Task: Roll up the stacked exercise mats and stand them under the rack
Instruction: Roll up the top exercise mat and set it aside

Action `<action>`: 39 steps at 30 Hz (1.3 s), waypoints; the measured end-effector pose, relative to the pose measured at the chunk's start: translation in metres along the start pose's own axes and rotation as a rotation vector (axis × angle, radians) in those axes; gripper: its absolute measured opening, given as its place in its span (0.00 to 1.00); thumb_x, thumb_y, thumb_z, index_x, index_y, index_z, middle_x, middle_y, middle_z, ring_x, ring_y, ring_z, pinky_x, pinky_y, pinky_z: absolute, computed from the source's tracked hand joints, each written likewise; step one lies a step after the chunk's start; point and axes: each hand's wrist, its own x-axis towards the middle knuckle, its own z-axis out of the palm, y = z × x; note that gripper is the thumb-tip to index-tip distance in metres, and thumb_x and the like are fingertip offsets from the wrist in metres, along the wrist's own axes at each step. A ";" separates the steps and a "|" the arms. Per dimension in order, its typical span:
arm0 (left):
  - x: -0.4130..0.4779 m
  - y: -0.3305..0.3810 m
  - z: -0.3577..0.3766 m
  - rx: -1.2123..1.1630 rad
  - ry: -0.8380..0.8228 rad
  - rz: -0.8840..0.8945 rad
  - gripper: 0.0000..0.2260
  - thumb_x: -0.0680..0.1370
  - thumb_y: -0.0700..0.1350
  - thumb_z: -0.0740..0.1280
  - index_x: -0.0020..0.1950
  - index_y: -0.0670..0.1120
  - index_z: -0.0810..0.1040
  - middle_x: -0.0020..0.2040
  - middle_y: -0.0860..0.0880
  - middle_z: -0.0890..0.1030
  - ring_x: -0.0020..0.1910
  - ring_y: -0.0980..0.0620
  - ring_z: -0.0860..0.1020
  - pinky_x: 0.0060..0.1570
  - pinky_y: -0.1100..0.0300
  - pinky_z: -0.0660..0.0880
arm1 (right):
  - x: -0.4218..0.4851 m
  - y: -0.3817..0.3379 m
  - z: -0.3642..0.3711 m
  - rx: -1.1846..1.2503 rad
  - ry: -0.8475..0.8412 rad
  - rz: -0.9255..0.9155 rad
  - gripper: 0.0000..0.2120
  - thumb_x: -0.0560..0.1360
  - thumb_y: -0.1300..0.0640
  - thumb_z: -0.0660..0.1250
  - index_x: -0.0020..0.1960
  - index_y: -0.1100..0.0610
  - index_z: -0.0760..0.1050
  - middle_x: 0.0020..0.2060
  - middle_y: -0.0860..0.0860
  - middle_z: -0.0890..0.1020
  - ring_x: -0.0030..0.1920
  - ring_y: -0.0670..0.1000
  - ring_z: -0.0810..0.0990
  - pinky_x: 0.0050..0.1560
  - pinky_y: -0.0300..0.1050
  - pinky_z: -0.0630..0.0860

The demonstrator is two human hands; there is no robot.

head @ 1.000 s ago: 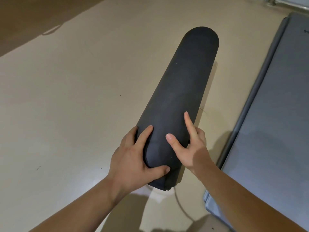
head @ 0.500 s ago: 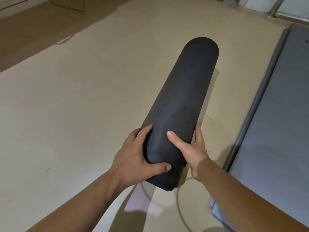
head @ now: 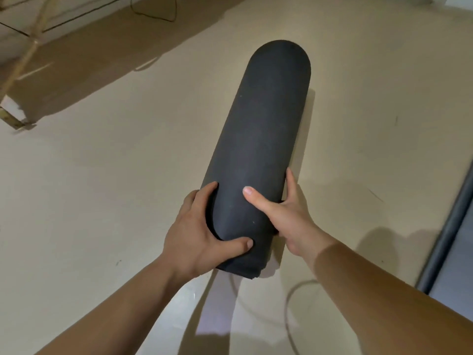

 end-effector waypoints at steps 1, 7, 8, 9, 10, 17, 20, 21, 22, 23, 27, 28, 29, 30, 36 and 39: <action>0.000 0.000 0.003 0.007 0.006 0.005 0.53 0.56 0.70 0.76 0.78 0.66 0.57 0.69 0.68 0.65 0.63 0.61 0.73 0.57 0.54 0.79 | 0.000 0.000 -0.003 -0.001 -0.011 0.004 0.57 0.60 0.38 0.86 0.78 0.27 0.53 0.68 0.35 0.77 0.64 0.46 0.80 0.64 0.57 0.80; 0.009 0.009 0.019 0.274 -0.031 0.101 0.53 0.56 0.73 0.73 0.78 0.66 0.56 0.75 0.59 0.64 0.68 0.53 0.72 0.62 0.45 0.75 | -0.006 0.025 -0.029 0.019 -0.013 0.035 0.46 0.68 0.37 0.81 0.74 0.21 0.56 0.66 0.35 0.79 0.62 0.49 0.83 0.58 0.59 0.83; 0.014 0.010 0.019 0.293 -0.040 0.104 0.53 0.56 0.73 0.73 0.78 0.66 0.56 0.76 0.58 0.64 0.68 0.52 0.72 0.63 0.45 0.75 | -0.007 0.025 -0.030 -0.013 0.024 0.011 0.47 0.67 0.36 0.81 0.75 0.22 0.55 0.67 0.36 0.78 0.63 0.48 0.82 0.59 0.58 0.83; 0.019 0.011 0.017 0.298 -0.051 0.107 0.53 0.56 0.72 0.74 0.78 0.67 0.56 0.76 0.59 0.64 0.69 0.52 0.72 0.64 0.45 0.74 | -0.008 0.024 -0.029 -0.076 0.076 -0.037 0.48 0.67 0.36 0.81 0.76 0.23 0.54 0.71 0.38 0.75 0.64 0.46 0.80 0.61 0.53 0.82; 0.023 0.012 0.013 0.295 -0.064 0.109 0.53 0.56 0.72 0.74 0.77 0.68 0.56 0.76 0.59 0.64 0.69 0.53 0.72 0.64 0.45 0.74 | -0.010 0.020 -0.028 -0.185 0.138 -0.105 0.49 0.68 0.36 0.80 0.78 0.26 0.53 0.74 0.40 0.69 0.66 0.45 0.76 0.62 0.45 0.78; 0.037 0.014 -0.009 0.302 -0.193 0.097 0.56 0.60 0.74 0.75 0.82 0.65 0.51 0.81 0.57 0.58 0.77 0.52 0.64 0.69 0.51 0.73 | 0.007 -0.024 -0.024 -1.146 0.032 -0.642 0.30 0.76 0.30 0.66 0.76 0.35 0.68 0.82 0.46 0.54 0.83 0.53 0.46 0.71 0.61 0.73; 0.036 0.023 -0.011 0.425 -0.162 0.096 0.53 0.63 0.75 0.72 0.82 0.64 0.50 0.79 0.53 0.59 0.77 0.48 0.61 0.69 0.49 0.71 | 0.014 -0.027 -0.028 -1.182 0.065 -0.674 0.30 0.74 0.26 0.64 0.73 0.35 0.69 0.78 0.44 0.59 0.80 0.52 0.53 0.61 0.61 0.80; 0.035 0.026 -0.010 0.473 -0.147 0.097 0.53 0.63 0.76 0.70 0.81 0.65 0.50 0.78 0.52 0.60 0.76 0.47 0.61 0.68 0.48 0.72 | 0.014 -0.026 -0.030 -1.175 0.067 -0.686 0.30 0.73 0.27 0.64 0.72 0.36 0.70 0.77 0.45 0.60 0.80 0.52 0.55 0.62 0.61 0.80; 0.033 0.028 -0.007 0.503 -0.139 0.093 0.52 0.62 0.77 0.70 0.81 0.65 0.49 0.77 0.52 0.61 0.74 0.46 0.62 0.66 0.48 0.74 | 0.013 -0.024 -0.032 -1.165 0.060 -0.692 0.30 0.73 0.28 0.65 0.72 0.36 0.71 0.77 0.45 0.60 0.80 0.52 0.55 0.63 0.61 0.79; 0.031 0.029 -0.003 0.518 -0.134 0.088 0.52 0.62 0.77 0.69 0.80 0.66 0.49 0.76 0.52 0.62 0.72 0.46 0.63 0.63 0.48 0.75 | 0.013 -0.021 -0.034 -1.156 0.049 -0.692 0.30 0.74 0.28 0.66 0.72 0.37 0.71 0.77 0.46 0.60 0.80 0.53 0.55 0.65 0.61 0.78; 0.027 0.027 0.012 0.510 -0.088 0.063 0.51 0.60 0.75 0.68 0.78 0.65 0.50 0.74 0.51 0.62 0.70 0.45 0.64 0.61 0.46 0.74 | 0.014 -0.011 -0.037 -1.077 0.007 -0.670 0.29 0.74 0.32 0.69 0.73 0.37 0.72 0.79 0.47 0.58 0.81 0.54 0.52 0.73 0.62 0.71; 0.026 0.027 0.014 0.503 -0.077 0.056 0.51 0.60 0.75 0.68 0.78 0.65 0.50 0.74 0.52 0.61 0.71 0.45 0.63 0.63 0.45 0.73 | 0.015 -0.009 -0.037 -1.051 0.002 -0.664 0.28 0.74 0.33 0.71 0.72 0.37 0.73 0.79 0.47 0.58 0.82 0.54 0.51 0.74 0.61 0.70; 0.025 0.026 0.016 0.499 -0.067 0.050 0.51 0.60 0.75 0.68 0.78 0.66 0.50 0.75 0.52 0.60 0.71 0.46 0.63 0.64 0.45 0.72 | 0.015 -0.008 -0.037 -1.032 -0.002 -0.661 0.28 0.74 0.33 0.71 0.72 0.37 0.73 0.79 0.46 0.57 0.81 0.53 0.51 0.75 0.61 0.69; 0.023 0.025 0.017 0.498 -0.061 0.046 0.51 0.60 0.74 0.68 0.78 0.66 0.49 0.75 0.52 0.59 0.72 0.46 0.62 0.65 0.46 0.71 | 0.016 -0.008 -0.037 -1.021 -0.006 -0.660 0.28 0.73 0.34 0.72 0.71 0.37 0.73 0.79 0.46 0.57 0.81 0.53 0.52 0.75 0.62 0.69; 0.035 0.016 0.007 0.491 -0.047 0.029 0.52 0.61 0.74 0.67 0.81 0.64 0.48 0.77 0.50 0.59 0.74 0.44 0.61 0.69 0.45 0.67 | 0.033 -0.012 -0.024 -0.993 -0.005 -0.699 0.28 0.74 0.34 0.72 0.71 0.37 0.72 0.78 0.45 0.58 0.80 0.53 0.53 0.73 0.62 0.71; 0.053 0.012 0.003 0.541 -0.030 0.007 0.52 0.62 0.73 0.68 0.81 0.63 0.48 0.78 0.48 0.59 0.74 0.42 0.61 0.69 0.42 0.67 | 0.051 -0.018 -0.010 -1.027 0.005 -0.690 0.28 0.74 0.33 0.70 0.71 0.35 0.69 0.78 0.44 0.56 0.80 0.53 0.54 0.68 0.63 0.75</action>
